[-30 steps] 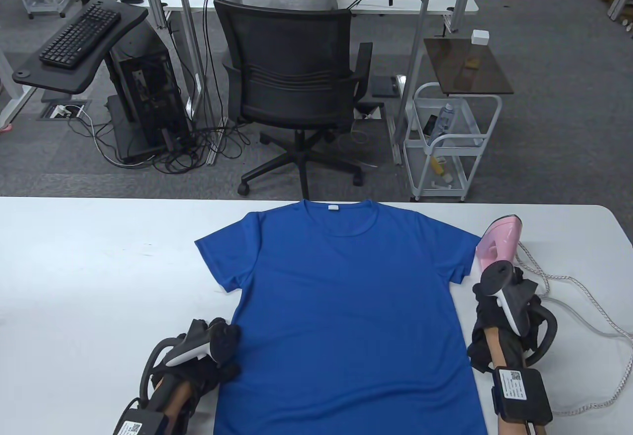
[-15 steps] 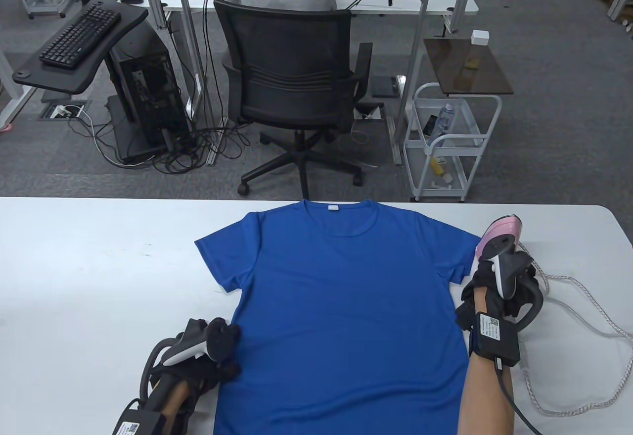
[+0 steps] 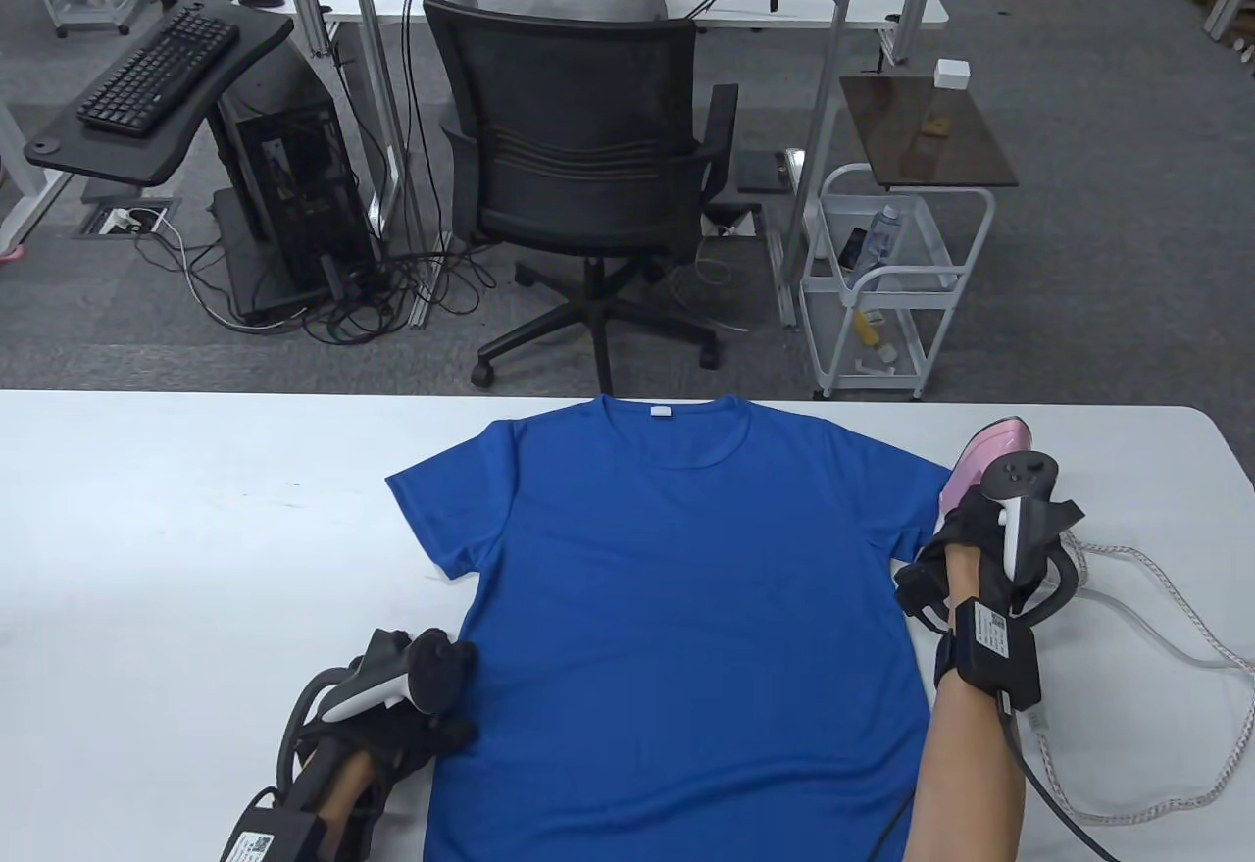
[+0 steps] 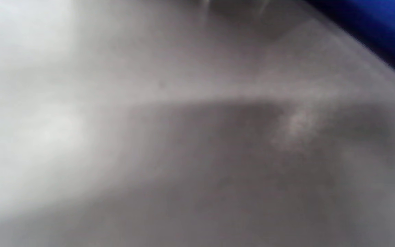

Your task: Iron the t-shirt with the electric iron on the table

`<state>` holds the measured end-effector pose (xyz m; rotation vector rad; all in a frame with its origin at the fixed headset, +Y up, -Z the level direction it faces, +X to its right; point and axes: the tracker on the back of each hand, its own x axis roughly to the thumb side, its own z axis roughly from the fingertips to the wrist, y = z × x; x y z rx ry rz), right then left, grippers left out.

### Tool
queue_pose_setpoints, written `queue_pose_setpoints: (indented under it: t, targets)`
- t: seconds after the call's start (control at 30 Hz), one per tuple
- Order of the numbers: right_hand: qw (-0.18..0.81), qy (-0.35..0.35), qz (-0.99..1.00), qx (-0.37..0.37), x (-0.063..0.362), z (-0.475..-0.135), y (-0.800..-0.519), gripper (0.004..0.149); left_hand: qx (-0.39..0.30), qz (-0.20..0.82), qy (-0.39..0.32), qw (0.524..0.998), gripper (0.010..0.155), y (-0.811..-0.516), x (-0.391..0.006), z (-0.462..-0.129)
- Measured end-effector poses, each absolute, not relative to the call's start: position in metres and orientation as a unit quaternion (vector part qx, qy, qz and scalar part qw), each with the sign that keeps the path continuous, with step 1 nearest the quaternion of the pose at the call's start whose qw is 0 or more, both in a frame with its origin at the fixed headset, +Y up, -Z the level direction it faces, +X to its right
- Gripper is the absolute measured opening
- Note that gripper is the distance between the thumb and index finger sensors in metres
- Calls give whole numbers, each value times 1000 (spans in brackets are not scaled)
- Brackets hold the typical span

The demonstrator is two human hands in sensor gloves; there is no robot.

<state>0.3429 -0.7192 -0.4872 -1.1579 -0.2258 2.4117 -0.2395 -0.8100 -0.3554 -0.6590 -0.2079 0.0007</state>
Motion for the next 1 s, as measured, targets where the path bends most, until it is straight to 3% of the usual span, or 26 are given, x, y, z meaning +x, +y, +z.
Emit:
queue_pose_setpoints:
  t: [0.4,0.6,0.83,1.0]
  targets:
    - [204,-116,918,-319,322,-481,-679,63,-328,-1,-101,939,82,-810,-239,-355]
    - [219,-85,948,-216,307,-462,-653,64,-338,14,-94,936,74,-810,-238,-354]
    - [247,-6,968,-44,277,-432,-655,66,-327,-1,-87,941,78,-812,-233,-352]
    - [115,86,986,78,240,-411,-673,65,-328,4,-88,941,78,-812,-233,-352]
